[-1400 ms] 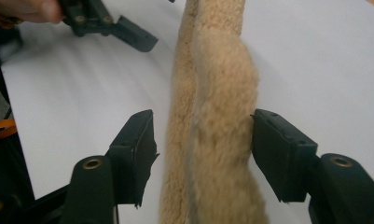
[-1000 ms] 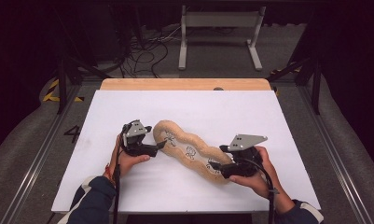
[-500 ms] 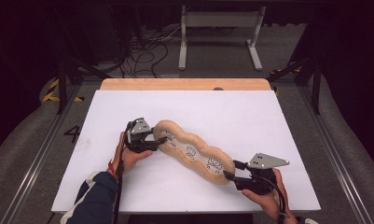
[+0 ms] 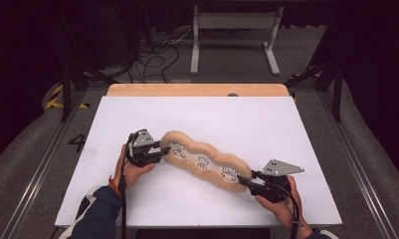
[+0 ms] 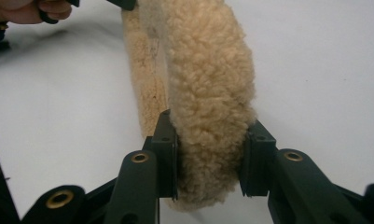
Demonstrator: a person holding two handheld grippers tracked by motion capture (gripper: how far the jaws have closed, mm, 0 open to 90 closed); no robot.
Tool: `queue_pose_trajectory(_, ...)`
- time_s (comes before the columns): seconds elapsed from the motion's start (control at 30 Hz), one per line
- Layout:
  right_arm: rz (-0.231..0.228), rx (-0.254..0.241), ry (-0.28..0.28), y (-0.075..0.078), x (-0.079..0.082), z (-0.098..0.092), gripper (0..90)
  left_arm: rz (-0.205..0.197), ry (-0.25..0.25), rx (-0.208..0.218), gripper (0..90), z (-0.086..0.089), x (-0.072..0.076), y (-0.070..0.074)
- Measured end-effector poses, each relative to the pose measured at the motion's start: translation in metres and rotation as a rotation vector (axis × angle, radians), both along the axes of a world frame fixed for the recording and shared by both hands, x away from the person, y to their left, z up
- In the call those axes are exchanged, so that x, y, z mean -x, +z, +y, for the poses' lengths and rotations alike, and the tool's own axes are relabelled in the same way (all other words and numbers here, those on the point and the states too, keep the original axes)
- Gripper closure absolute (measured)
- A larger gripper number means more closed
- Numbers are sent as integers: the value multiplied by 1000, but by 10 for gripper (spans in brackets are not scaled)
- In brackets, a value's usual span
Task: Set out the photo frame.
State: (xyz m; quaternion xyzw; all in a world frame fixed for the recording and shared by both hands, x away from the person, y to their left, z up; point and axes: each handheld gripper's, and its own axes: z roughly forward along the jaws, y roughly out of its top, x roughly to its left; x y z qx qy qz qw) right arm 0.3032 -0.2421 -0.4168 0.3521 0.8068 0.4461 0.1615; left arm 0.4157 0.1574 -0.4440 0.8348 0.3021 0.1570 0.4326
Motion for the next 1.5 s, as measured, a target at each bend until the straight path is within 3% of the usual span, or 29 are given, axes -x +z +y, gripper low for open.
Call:
queue_pose_trajectory(0.27, -31, 23, -9, -1, -13, 1, 648, 10, 12, 3, 614, 8, 11, 0)
queue_pose_trajectory(0.63, -62, 31, -18, -3, -30, 1, 650, 27, 75, 26, 606, 11, 30, -1)
queue_pose_trajectory(0.8, -64, 22, -33, -5, -31, 0, 600, 11, 87, 12, 599, 9, 35, -1)
queue_pose_trajectory(0.87, -62, 25, -48, -6, -29, 0, 534, -21, 73, -18, 569, 9, 34, 0)
queue_pose_trajectory(0.93, -75, 12, -56, -7, -27, -3, 531, -52, 63, -42, 519, 7, 33, 1)
queue_pose_trajectory(1.0, -80, 2, -51, -6, -23, -7, 539, -43, 60, -22, 481, 7, 32, 2)
queue_pose_trajectory(1.1, -96, 0, -41, -4, -16, -11, 606, -60, 57, -5, 422, 8, 31, 5)
queue_pose_trajectory(1.17, -104, 5, -39, -3, -13, -12, 624, -60, 52, 32, 401, 11, 29, 7)
queue_pose_trajectory(1.27, -105, -4, -48, -4, -12, -12, 633, -63, 51, 58, 413, 12, 28, 8)
queue_pose_trajectory(1.37, -90, -29, -56, -5, -12, -13, 602, -67, 34, 49, 471, 9, 26, 9)
queue_pose_trajectory(1.43, -98, -24, -78, -5, -12, -14, 509, -64, 29, 46, 483, 8, 26, 8)
queue_pose_trajectory(1.5, -77, -60, -99, -5, -12, -17, 460, -57, 30, 48, 476, 8, 24, 8)
